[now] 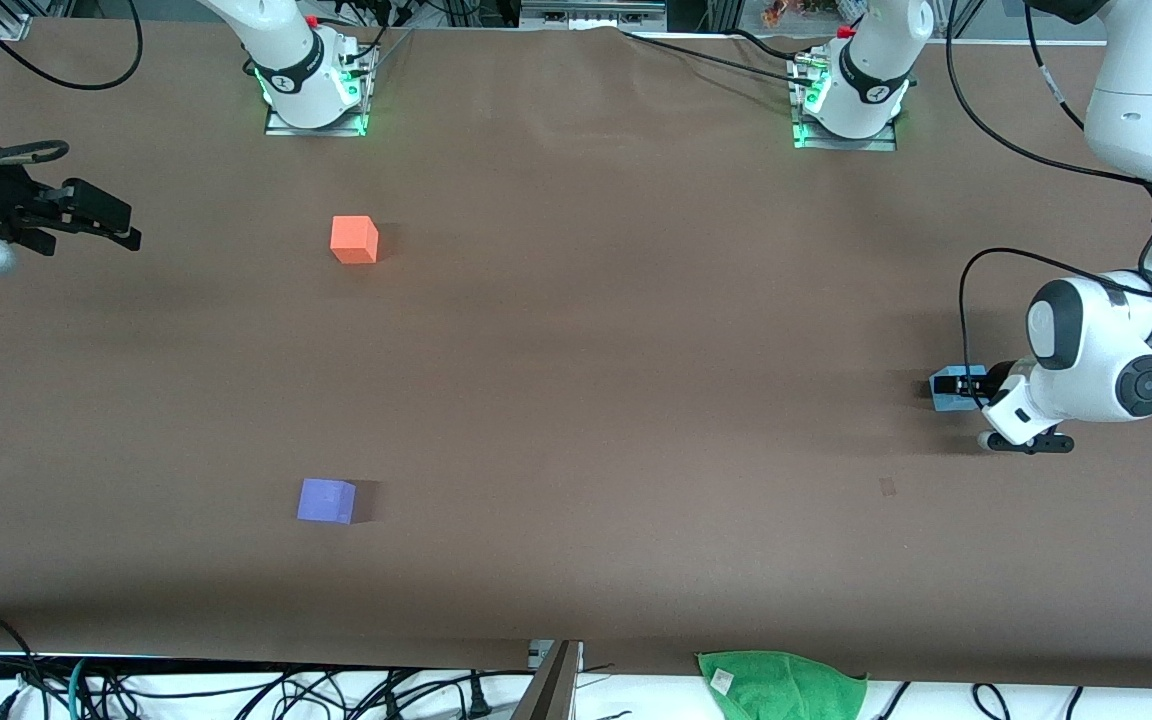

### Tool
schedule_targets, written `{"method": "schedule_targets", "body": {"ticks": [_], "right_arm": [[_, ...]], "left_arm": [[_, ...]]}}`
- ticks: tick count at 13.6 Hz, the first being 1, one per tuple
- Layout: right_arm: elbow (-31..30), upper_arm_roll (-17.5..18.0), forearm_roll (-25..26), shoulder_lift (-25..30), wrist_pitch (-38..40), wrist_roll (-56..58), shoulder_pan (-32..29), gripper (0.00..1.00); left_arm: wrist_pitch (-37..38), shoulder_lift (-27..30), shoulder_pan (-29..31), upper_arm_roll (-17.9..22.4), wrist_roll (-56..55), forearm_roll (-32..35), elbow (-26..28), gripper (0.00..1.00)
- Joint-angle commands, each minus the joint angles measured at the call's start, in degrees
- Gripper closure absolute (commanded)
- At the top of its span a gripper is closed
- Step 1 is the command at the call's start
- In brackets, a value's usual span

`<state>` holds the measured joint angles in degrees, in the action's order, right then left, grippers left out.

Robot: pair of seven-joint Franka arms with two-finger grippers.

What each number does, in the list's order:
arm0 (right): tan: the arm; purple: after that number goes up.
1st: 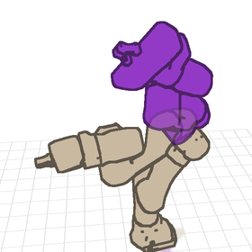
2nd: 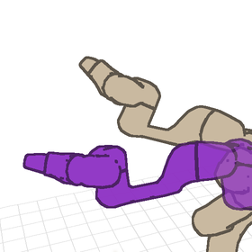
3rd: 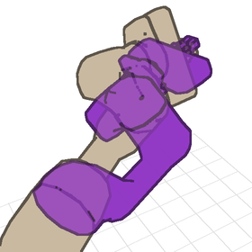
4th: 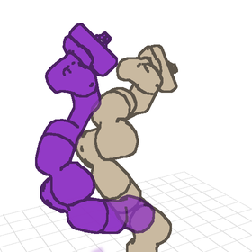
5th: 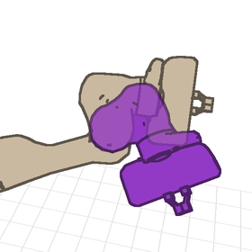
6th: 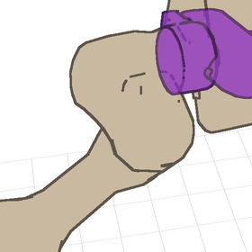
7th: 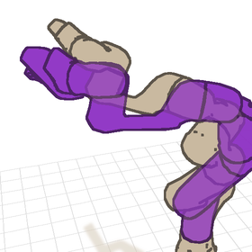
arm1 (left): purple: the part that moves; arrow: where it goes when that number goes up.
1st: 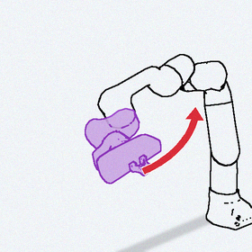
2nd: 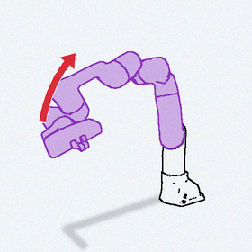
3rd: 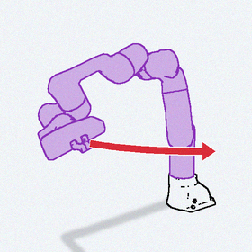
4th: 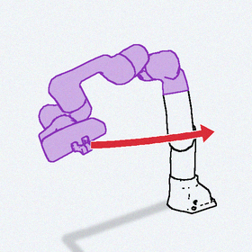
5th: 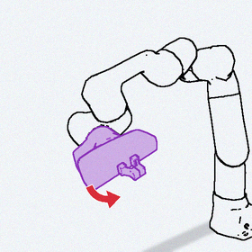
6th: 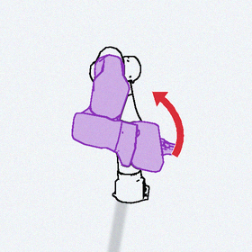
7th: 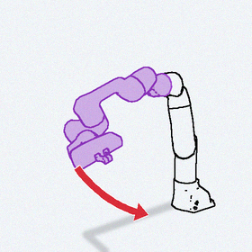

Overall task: Place blue block between orange and purple blocks
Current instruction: 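Lower the left gripper onto the light-blue cube and close on it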

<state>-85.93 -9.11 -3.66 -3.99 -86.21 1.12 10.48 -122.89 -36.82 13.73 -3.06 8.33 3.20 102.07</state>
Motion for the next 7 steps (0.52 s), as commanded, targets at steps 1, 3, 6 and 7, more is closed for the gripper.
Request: {"method": "schedule_targets", "body": {"ticks": [1,3,6,7], "right_arm": [[0.6,0.0,-0.6,-0.1,0.7,1.2,-0.5,0.01],[0.6,0.0,-0.6,-0.1,0.7,1.2,-0.5,0.01],[0.6,0.0,-0.6,-0.1,0.6,1.1,-0.5,0.01],[0.6,0.0,-0.6,-0.1,0.5,1.1,-0.5,0.01]], "left_arm": [[-0.7,0.3,0.8,-0.5,1.7,-2.1,0.2,0.8],[0.5,0.8,0.7,-0.5,1.6,-2.1,-0.1,0.89],[8.2,4.4,-0.4,-0.9,0.9,-2.0,-3.7,0.89],[11.9,5.3,-0.7,-1.8,0.8,-2.0,-5.7,0.88]]}}
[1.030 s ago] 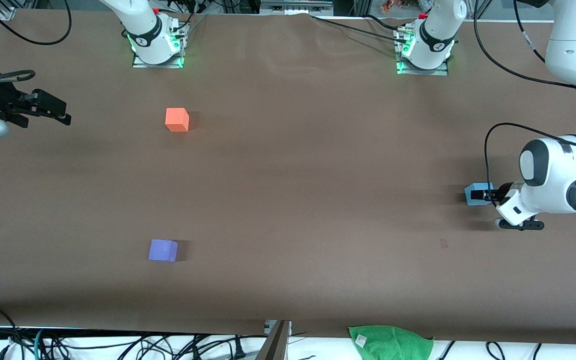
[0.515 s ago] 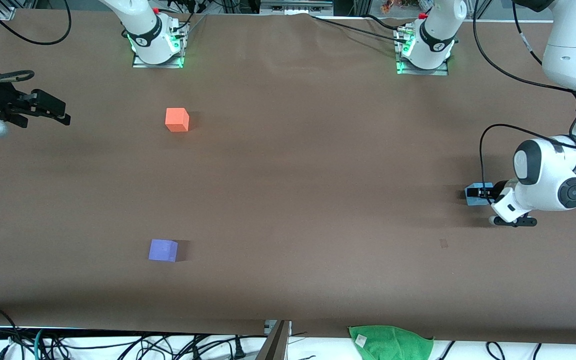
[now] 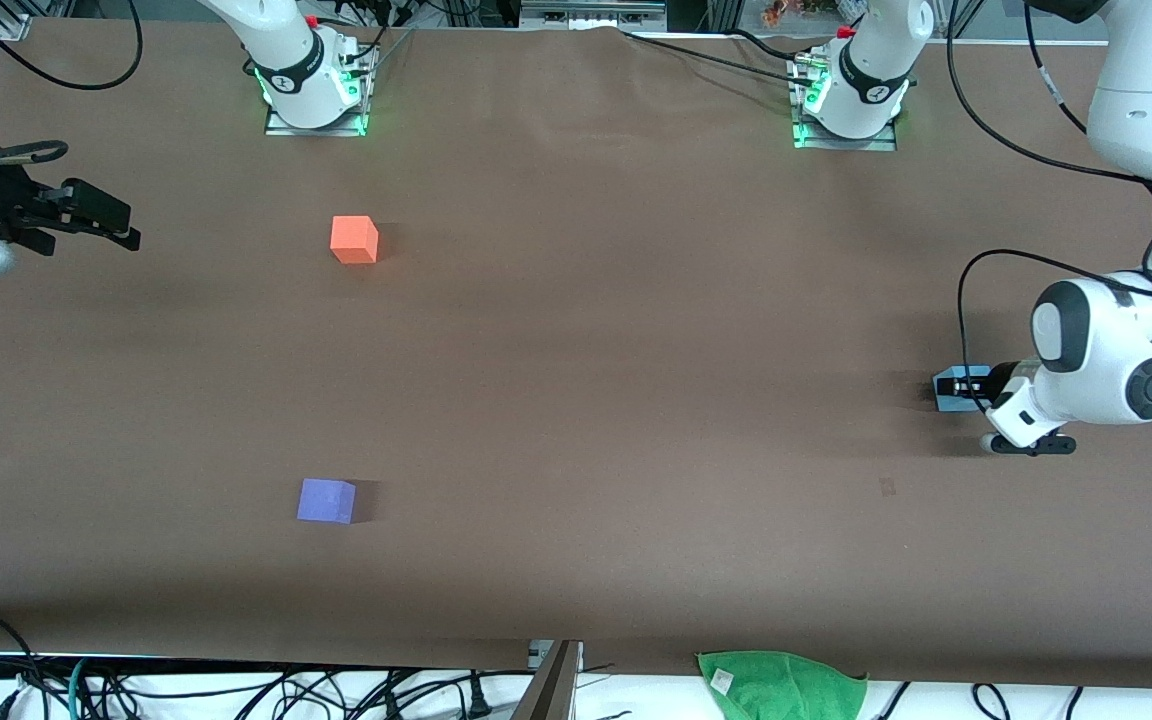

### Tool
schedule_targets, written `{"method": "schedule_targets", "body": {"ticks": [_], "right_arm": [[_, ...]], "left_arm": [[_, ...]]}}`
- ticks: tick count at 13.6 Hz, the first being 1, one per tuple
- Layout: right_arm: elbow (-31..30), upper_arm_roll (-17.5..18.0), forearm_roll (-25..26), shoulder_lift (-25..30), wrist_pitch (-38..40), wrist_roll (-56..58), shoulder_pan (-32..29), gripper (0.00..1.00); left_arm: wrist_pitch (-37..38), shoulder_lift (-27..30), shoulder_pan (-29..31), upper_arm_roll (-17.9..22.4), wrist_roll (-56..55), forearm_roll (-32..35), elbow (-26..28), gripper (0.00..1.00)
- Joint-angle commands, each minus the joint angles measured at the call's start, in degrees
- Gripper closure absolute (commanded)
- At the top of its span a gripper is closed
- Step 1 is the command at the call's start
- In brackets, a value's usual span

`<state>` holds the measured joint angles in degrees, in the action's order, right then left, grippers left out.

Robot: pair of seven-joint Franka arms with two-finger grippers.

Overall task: Place blue block between orange and purple blocks
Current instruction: 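Carry the light-blue cube with the left gripper toward the table's middle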

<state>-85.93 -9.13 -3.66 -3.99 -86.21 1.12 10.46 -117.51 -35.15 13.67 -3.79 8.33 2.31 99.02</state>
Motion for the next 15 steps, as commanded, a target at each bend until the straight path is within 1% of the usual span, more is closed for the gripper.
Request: {"method": "schedule_targets", "body": {"ticks": [1,2,3,4,5,7,8,9,11,12,15], "right_arm": [[0.6,0.0,-0.6,-0.1,0.5,1.1,-0.4,0.01],[0.6,0.0,-0.6,-0.1,0.5,1.1,-0.4,0.01],[0.6,0.0,-0.6,-0.1,0.5,1.1,-0.4,0.01],[0.6,0.0,-0.6,-0.1,0.5,1.1,-0.4,0.01],[0.6,0.0,-0.6,-0.1,0.4,1.0,-0.4,0.01],[0.6,0.0,-0.6,-0.1,0.3,0.9,-0.4,0.01],[0.6,0.0,-0.5,-0.1,0.2,0.6,-0.4,0.01],[0.6,0.0,-0.5,-0.1,0.2,0.6,-0.4,0.01],[0.7,0.0,-0.1,-0.4,0.1,0.6,-0.6,0.01],[0.7,0.0,-0.1,-0.6,-0.3,0.6,-0.6,0.01],[0.7,0.0,0.0,-0.6,-1.2,0.9,-0.6,0.01]], "left_arm": [[11.0,4.2,-0.7,-2.3,0.8,-1.2,-5.6,0.88],[15.4,4.3,-0.7,-4.2,0.2,-1.2,-8.6,0.88],[19.4,4.3,-0.7,-6.1,-1.4,-1.2,-11.5,0.85],[22.5,4.3,-0.8,-9.2,-3.0,-1.1,-13.4,0.78],[24.0,4.3,-0.8,-12.9,-4.6,-1.2,-14.1,0.77],[24.3,4.5,-1.1,-19.0,-13.1,-1.1,-14.2,0.79],[24.3,4.0,-2.2,-21.7,-17.3,-1.1,-14.2,0.79],[23.8,2.9,-4.8,-22.4,-21.0,-1.1,-14.3,0.79],[22.3,1.1,-12.4,-22.1,-28.2,-0.5,-14.4,0.79],[18.8,0.3,-15.6,-22.0,-30.2,0.2,-14.6,0.79],[10.7,-4.7,-21.2,-22.0,-35.4,0.3,-14.6,0.78]]}}
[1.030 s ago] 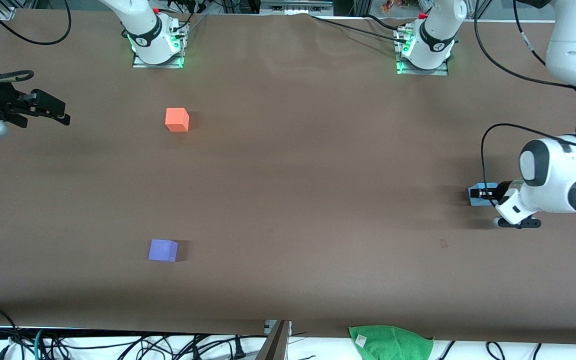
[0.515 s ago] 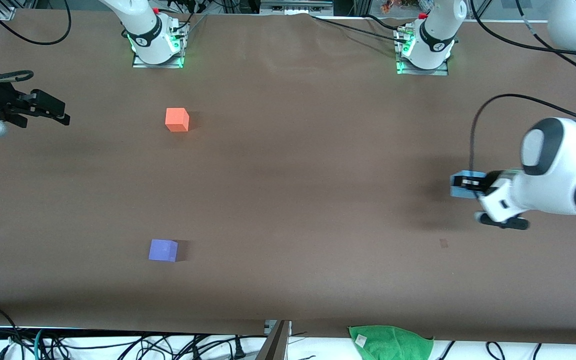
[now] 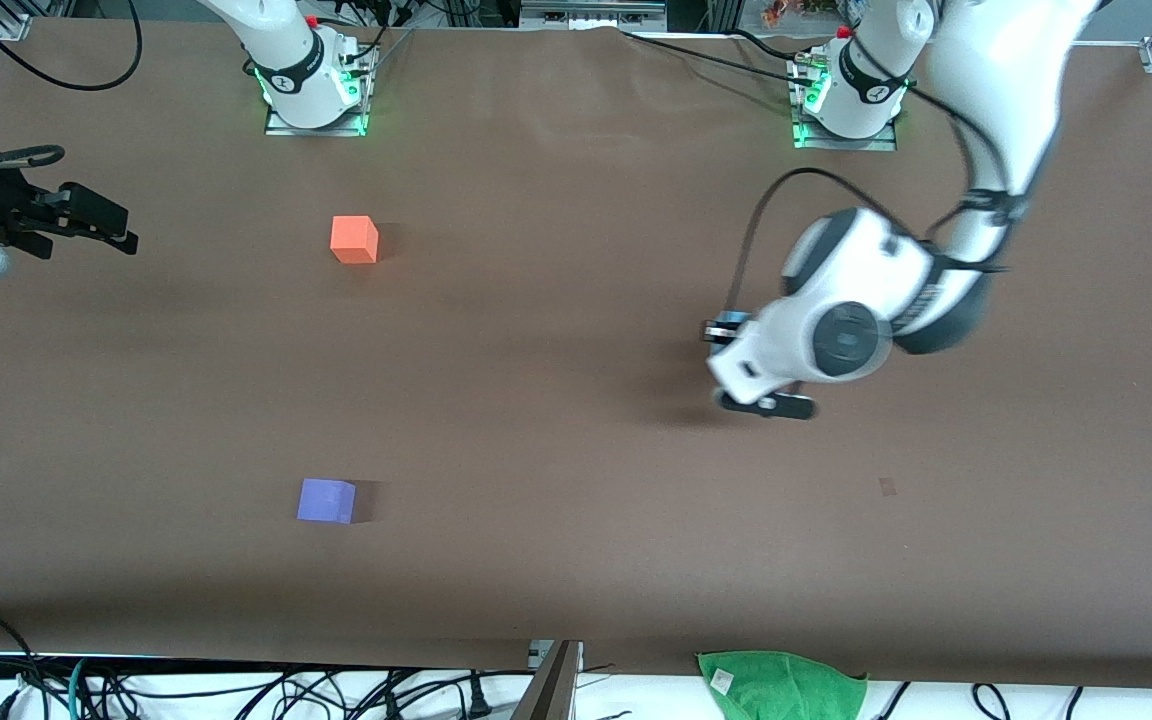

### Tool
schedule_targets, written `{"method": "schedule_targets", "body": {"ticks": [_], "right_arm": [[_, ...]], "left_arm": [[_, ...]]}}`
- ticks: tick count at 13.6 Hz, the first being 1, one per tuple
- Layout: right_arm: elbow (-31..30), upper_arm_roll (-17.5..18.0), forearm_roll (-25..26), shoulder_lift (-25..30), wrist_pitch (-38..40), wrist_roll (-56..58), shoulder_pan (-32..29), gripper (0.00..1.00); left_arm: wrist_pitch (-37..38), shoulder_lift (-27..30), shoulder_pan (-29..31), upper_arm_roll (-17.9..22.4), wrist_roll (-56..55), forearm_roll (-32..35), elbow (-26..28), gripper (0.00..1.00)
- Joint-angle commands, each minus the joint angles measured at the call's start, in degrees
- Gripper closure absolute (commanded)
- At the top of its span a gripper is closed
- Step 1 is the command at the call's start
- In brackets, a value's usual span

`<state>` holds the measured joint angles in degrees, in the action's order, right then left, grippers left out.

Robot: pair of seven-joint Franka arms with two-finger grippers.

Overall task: Place blue block between orange and purple blocks
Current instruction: 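Carry the light-blue cube with the left gripper toward the table's middle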

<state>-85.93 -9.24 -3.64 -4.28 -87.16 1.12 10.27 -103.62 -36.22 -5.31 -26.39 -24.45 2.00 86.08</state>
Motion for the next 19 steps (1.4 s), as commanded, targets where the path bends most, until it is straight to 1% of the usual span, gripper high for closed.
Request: {"method": "schedule_targets", "body": {"ticks": [1,3,4,6,7,8,9,10,12,14,15,17,18,19], "right_arm": [[0.7,0.1,-0.1,-0.4,-0.6,1.1,-0.5,0.01],[0.7,0.0,-0.3,-0.9,-1.3,1.2,-0.5,0.01],[0.7,0.0,-0.3,-0.9,-1.3,1.1,-0.5,0.01],[0.7,0.0,-0.3,-0.9,-1.5,1.1,-0.5,0.01],[0.7,0.0,-0.4,-1.2,-1.6,1.1,-0.7,0.01],[0.7,0.0,-0.4,-1.9,-1.9,1.1,-0.7,0.01],[0.7,0.0,-0.5,-3.2,-3.4,1.1,-0.7,0.01],[0.7,0.1,-0.4,-3.7,-3.9,1.2,-0.6,0.01],[0.7,0.1,-0.4,-3.8,-4.1,1.1,-0.4,0.01],[0.7,0.1,-0.6,-4.2,-4.2,1.2,-0.6,0.01],[0.7,0.1,-0.6,-4.3,-4.2,0.8,-0.4,0.01],[0.6,0.2,-0.7,-4.4,-4.2,0.2,-0.1,0.01],[0.6,0.3,-0.7,-5.1,-4.6,0.6,0.1,0.01],[0.6,0.3,-0.6,-7.0,-4.6,1.2,0.1,0.01]], "left_arm": [[-5.8,-5.0,-4.5,0.8,-5.5,0.7,-1.5,0.78],[-9.1,-7.4,-8.9,2.8,-11.0,1.9,-1.3,0.78],[-10.4,-8.5,-10.2,3.6,-11.5,2.2,-1.3,0.78],[-13.3,-10.3,-11.5,4.2,-11.6,3.2,-1.0,0.77],[-14.7,-10.9,-11.7,4.7,-11.6,6.1,-0.7,0.77],[-14.9,-11.2,-12.1,4.7,-11.6,7.1,-0.6,0.76],[-14.9,-11.3,-12.1,4.7,-11.6,7.1,-0.6,0.66],[-14.9,-11.2,-12.1,4.7,-12.4,7.2,-0.6,0.01],[-14.8,-10.8,-12.1,4.7,-14.7,7.2,-0.6,0.0],[-14.0,-10.4,-12.1,4.7,-14.8,7.4,-0.7,0.0],[-13.1,-9.0,-11.7,4.6,-14.6,7.4,-0.7,0.0],[-7.7,-5.3,-10.5,4.5,-14.2,7.3,-2.0,0.0],[-6.2,-3.2,-9.2,4.4,-13.7,7.3,-2.2,0.0],[-5.4,-1.1,-7.7,4.4,-12.3,6.6,-2.2,0.0]]}}
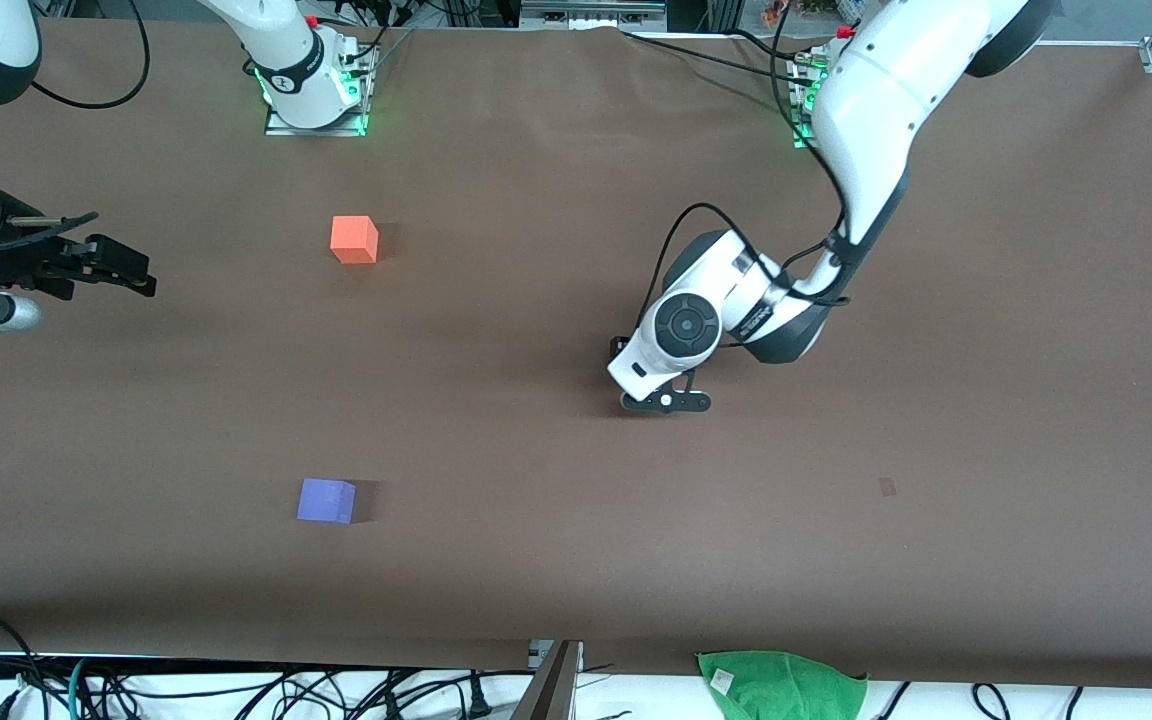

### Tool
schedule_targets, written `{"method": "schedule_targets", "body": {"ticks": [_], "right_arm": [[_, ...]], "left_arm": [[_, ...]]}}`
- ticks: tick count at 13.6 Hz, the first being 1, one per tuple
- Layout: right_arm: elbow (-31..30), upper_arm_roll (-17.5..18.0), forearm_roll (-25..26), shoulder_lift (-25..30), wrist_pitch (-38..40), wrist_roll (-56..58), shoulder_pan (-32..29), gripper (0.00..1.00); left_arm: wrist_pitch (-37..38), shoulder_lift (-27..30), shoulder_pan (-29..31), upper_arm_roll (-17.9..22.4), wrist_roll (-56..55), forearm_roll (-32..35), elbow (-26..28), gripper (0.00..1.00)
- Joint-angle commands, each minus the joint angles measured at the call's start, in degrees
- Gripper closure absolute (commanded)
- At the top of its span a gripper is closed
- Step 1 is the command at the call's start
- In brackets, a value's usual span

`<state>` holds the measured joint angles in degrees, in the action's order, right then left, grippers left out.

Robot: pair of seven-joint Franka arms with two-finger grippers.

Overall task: Place blue block between orange and purple blocks
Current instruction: 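Carry the light-blue cube with the left gripper toward the table's middle, then release the cube and raise the left gripper while the right gripper approaches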

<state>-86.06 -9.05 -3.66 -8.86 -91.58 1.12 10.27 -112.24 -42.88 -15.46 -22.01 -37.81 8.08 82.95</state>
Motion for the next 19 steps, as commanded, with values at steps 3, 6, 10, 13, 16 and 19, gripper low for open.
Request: {"method": "schedule_targets", "body": {"ticks": [3,6,10,13,16,19], "right_arm": [[0.7,0.1,-0.6,-6.0,-0.5,1.1,-0.2,0.01],[0.7,0.1,-0.6,-9.6,-1.1,1.2,-0.3,0.01],[0.7,0.5,-7.3,-9.6,-1.9,-3.3,0.8,0.01],[0.5,0.5,-7.5,-10.1,-3.9,-13.6,7.5,0.01],[0.5,0.8,-9.2,-12.2,-10.4,-23.9,15.1,0.01],[0.6,0.8,-9.9,-16.6,-20.4,-38.0,24.6,0.01]], "left_arm": [[6.8,10.5,7.4,-0.3,4.4,0.5,0.7,0.0],[7.0,14.0,13.2,0.1,12.9,0.8,0.5,0.0],[7.0,18.0,21.3,-0.2,21.1,0.5,-0.1,0.0],[15.2,23.5,24.2,-0.1,21.2,0.6,-1.0,0.0],[23.3,28.4,24.2,-0.2,21.5,0.5,-0.7,0.0],[20.7,30.4,23.4,2.7,21.9,-3.9,0.9,0.0]]}}
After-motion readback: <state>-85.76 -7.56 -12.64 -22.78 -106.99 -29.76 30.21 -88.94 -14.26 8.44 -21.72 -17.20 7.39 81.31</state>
